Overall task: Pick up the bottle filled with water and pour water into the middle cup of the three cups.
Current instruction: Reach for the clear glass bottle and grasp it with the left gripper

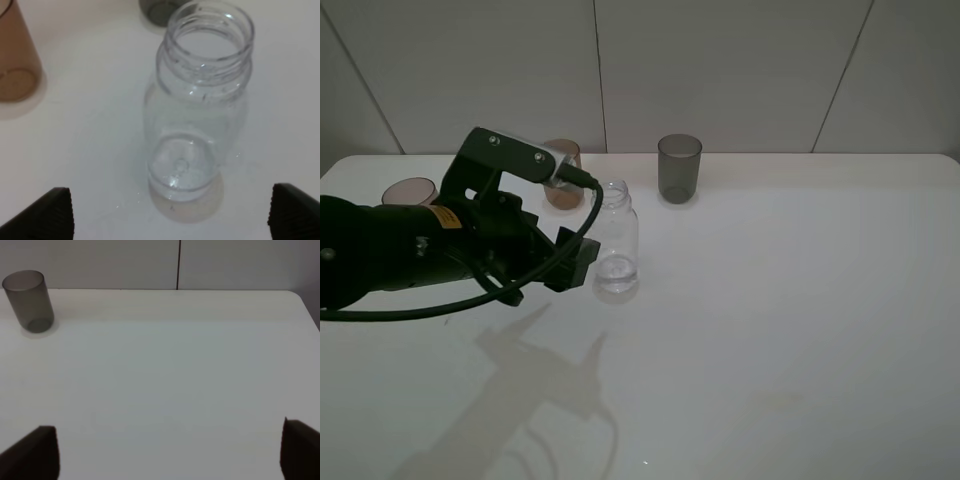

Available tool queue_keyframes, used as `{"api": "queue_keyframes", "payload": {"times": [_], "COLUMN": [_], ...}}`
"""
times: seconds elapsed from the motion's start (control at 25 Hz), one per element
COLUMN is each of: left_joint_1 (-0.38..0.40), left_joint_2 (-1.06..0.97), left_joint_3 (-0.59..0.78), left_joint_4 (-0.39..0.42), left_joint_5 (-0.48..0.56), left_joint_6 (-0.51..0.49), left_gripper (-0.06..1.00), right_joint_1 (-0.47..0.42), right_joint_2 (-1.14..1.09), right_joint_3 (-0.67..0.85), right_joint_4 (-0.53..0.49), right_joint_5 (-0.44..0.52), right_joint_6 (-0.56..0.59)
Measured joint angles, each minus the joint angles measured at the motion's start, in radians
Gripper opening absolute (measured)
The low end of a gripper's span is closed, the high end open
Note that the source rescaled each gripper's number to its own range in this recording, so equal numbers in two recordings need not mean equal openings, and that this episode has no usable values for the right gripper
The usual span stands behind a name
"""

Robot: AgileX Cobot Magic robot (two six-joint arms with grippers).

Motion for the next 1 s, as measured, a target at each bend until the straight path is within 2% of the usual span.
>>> {"api": "queue_keyframes", "payload": {"times": [0.12,0.24,0.6,0.88,1.0], "left_joint_1": [0.0,0.0,0.0,0.0,0.0], "left_joint_2": [0.014,0.061,0.266,0.397,0.438], "left_joint_3": [0.01,0.051,0.073,0.07,0.052], "left_joint_4": [0.118,0.166,0.358,0.373,0.39], "left_joint_5": [-0.047,-0.118,-0.349,-0.642,-0.702], "left_joint_6": [-0.153,-0.23,-0.257,-0.259,-0.259], "left_gripper": [0.98,0.98,0.98,0.98,0.98], "right_joint_1": [0.0,0.0,0.0,0.0,0.0], "right_joint_2": [0.0,0.0,0.0,0.0,0.0], "right_joint_3": [0.0,0.0,0.0,0.0,0.0], "right_joint_4": [-0.006,-0.006,-0.006,-0.006,0.0], "right_joint_5": [0.0,0.0,0.0,0.0,0.0], "right_joint_6": [0.0,0.0,0.0,0.0,0.0]}}
